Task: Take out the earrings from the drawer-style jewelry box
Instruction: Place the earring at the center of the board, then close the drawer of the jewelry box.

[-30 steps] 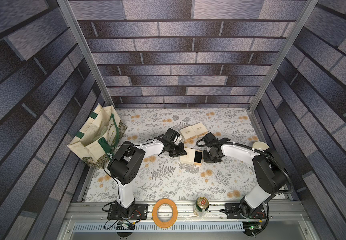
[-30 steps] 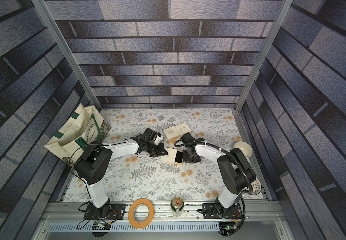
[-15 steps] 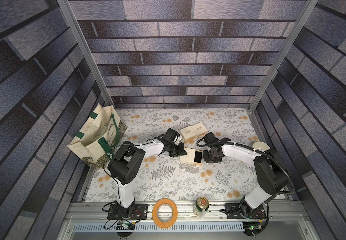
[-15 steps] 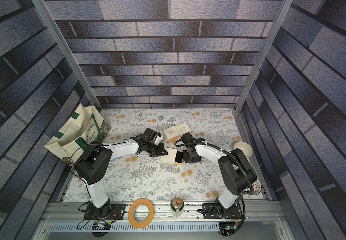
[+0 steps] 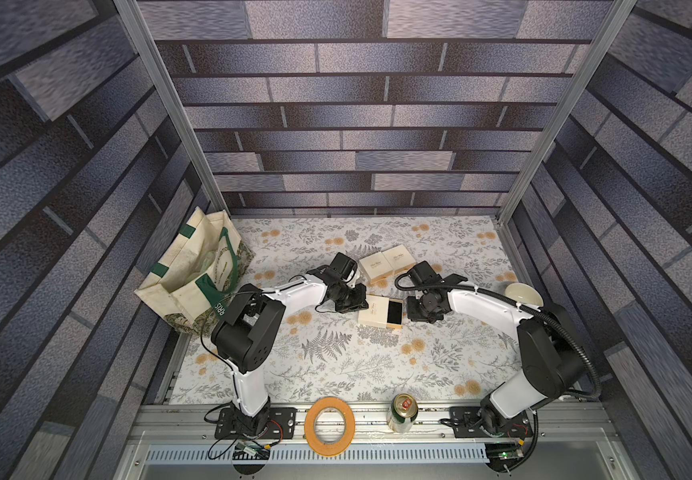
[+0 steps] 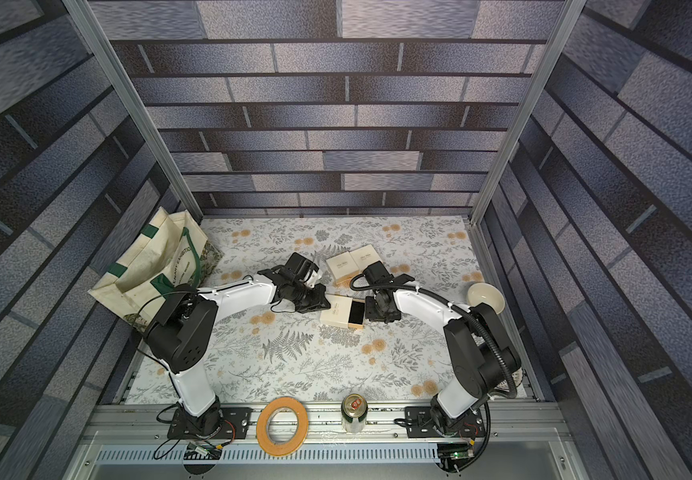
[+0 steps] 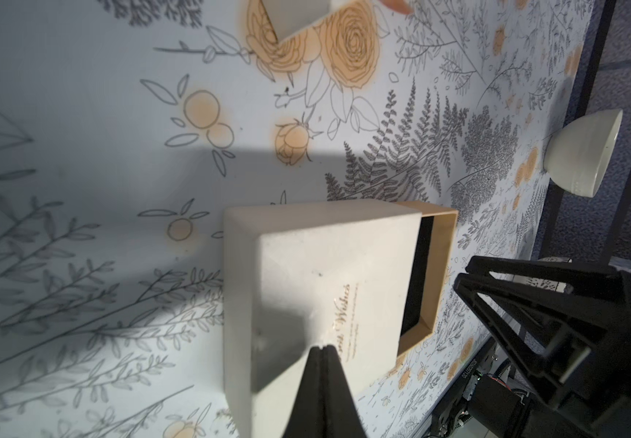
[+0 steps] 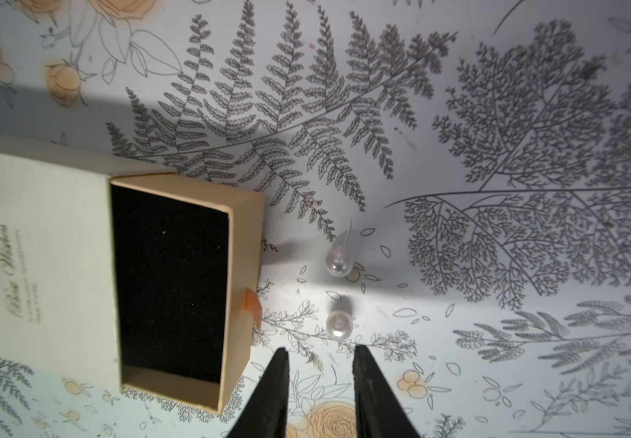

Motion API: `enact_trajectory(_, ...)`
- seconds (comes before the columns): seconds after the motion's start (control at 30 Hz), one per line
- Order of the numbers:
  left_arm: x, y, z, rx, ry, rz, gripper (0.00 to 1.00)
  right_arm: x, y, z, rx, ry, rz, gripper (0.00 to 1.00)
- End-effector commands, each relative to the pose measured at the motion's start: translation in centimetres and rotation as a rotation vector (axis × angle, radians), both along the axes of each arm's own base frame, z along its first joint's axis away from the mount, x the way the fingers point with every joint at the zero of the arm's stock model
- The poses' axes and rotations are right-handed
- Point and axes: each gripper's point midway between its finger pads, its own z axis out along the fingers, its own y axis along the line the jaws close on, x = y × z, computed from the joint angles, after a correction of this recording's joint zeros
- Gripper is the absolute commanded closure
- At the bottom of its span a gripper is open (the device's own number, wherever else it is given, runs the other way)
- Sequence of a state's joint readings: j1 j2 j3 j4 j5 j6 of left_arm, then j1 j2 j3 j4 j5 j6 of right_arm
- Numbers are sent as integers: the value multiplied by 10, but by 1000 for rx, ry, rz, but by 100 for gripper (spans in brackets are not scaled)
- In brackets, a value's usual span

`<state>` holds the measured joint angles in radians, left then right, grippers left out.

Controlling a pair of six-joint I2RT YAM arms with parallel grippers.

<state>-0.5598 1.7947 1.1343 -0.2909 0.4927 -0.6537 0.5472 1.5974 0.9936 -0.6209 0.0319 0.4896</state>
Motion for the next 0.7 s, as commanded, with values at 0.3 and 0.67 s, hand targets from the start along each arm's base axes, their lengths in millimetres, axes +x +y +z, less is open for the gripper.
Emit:
enact_trajectory(0.3, 2, 64, -2, 94, -12, 108, 99, 10, 11, 5, 45, -12, -9, 69)
enact_trajectory(0.67, 10, 48, -18, 138, -19, 83, 99, 10, 11, -1, 5, 11, 10, 69)
